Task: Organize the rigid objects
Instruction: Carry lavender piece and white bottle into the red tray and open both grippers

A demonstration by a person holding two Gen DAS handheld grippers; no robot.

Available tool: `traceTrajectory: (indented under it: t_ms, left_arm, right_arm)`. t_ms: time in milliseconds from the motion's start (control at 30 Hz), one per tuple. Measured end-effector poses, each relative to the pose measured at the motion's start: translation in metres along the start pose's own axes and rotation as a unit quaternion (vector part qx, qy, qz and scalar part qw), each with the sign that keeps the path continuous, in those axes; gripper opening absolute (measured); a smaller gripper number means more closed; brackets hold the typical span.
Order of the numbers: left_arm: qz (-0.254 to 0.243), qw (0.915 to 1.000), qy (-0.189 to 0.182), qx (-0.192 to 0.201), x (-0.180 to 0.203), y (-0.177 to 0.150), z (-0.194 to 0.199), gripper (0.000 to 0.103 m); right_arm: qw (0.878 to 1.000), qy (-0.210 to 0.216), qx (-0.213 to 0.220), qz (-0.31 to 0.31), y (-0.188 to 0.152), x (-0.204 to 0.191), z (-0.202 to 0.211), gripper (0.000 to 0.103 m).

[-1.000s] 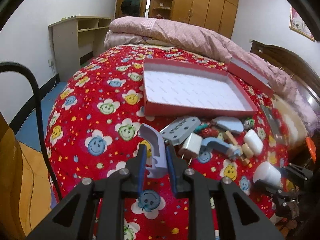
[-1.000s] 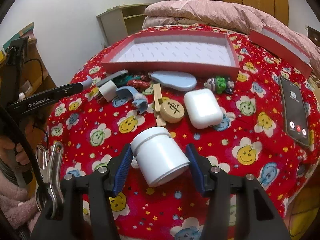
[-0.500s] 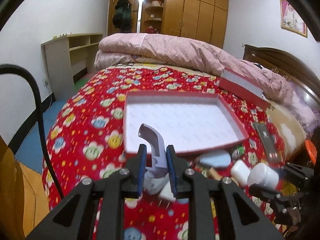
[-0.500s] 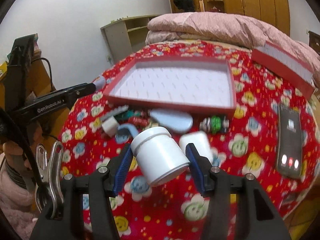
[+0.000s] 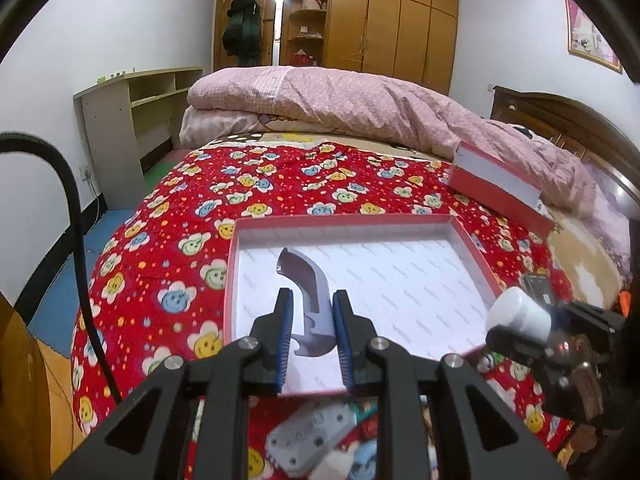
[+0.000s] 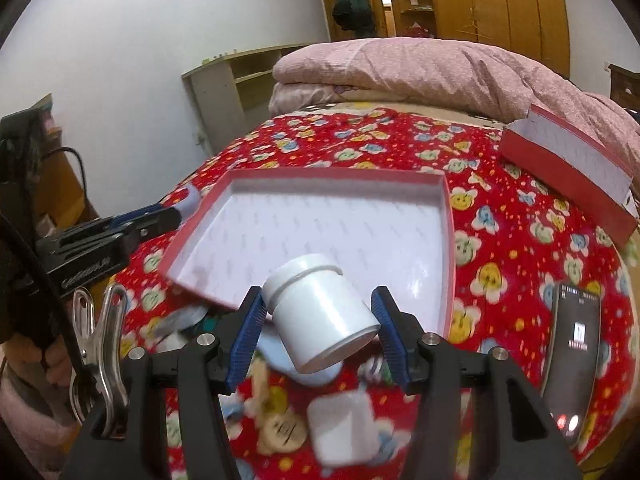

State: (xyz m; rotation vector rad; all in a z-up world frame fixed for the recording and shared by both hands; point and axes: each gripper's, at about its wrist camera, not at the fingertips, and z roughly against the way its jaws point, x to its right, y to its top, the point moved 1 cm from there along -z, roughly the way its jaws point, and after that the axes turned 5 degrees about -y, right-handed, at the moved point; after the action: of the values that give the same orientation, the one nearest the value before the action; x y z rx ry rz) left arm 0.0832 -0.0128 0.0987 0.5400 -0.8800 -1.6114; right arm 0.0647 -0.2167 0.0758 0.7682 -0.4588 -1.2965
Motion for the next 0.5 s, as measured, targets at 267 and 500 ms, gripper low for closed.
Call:
traceTrajectory:
  t_ms: [267,500]
  left_arm:
    - [-0.009,0.9998,0.007,-0.015,0.001,0.016,-0.038,0.021]
    - [-0.020,0.9991,0.018,-0.033,-0.003,0.024,-0.072,0.021]
  right_arm:
    - [1.000,-0.009,-0.015,-0.010,0.025,0.012,-0.037,0.055]
    - [0.999,-0.019,-0.030,-0.018,0.044,0.019,-0.069,0.055]
